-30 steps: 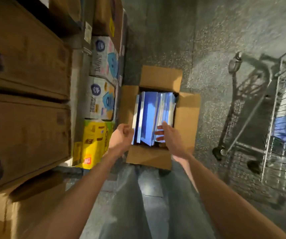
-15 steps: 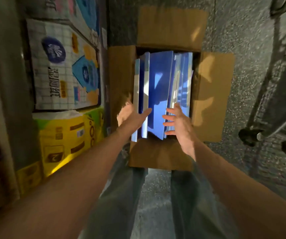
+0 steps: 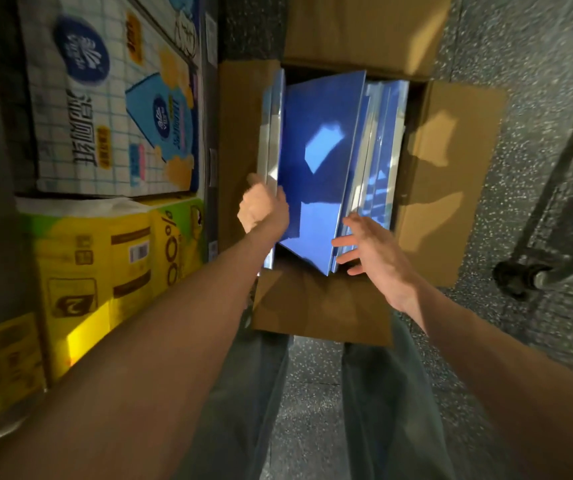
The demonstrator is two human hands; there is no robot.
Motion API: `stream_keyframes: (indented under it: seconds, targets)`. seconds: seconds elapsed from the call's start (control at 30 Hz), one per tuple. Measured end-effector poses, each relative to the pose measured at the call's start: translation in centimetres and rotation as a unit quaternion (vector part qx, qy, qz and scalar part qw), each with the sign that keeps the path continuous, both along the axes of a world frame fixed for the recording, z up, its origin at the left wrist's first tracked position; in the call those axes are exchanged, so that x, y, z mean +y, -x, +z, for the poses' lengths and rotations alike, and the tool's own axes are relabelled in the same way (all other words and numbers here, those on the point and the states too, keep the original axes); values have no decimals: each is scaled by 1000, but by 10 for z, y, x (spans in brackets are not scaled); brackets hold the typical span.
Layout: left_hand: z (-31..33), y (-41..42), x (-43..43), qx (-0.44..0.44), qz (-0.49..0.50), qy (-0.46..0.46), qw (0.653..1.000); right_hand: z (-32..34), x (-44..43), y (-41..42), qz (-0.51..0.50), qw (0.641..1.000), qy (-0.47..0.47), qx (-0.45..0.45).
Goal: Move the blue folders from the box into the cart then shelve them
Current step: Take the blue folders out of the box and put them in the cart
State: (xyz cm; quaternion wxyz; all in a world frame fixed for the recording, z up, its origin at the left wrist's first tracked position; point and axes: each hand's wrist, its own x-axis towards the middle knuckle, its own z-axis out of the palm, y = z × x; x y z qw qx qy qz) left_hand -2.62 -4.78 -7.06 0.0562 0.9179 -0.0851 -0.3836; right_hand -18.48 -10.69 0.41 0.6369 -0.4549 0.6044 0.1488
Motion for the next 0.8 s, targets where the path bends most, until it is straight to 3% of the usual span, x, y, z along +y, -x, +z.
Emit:
stream_keyframes:
  seconds: [0.2,0.33,0.4,0.53,0.8]
  targets:
    - [18,-14,9,-8,-44,4,999,21,-5,14,23,1000,15,-11]
    - [62,-8,5,-29,-46,-13,998,49,-9,21,62,998,30,-10]
    - [119,-2,-2,-46,-39,2,998,92,-19,30,68,996,46,-26]
    - [162,13,3,-48,-35,10,998,117,-18,35,68,996,44,-24]
    - [344,39,-14,-18,27,163,986,252,-56,50,103,986,118,-59]
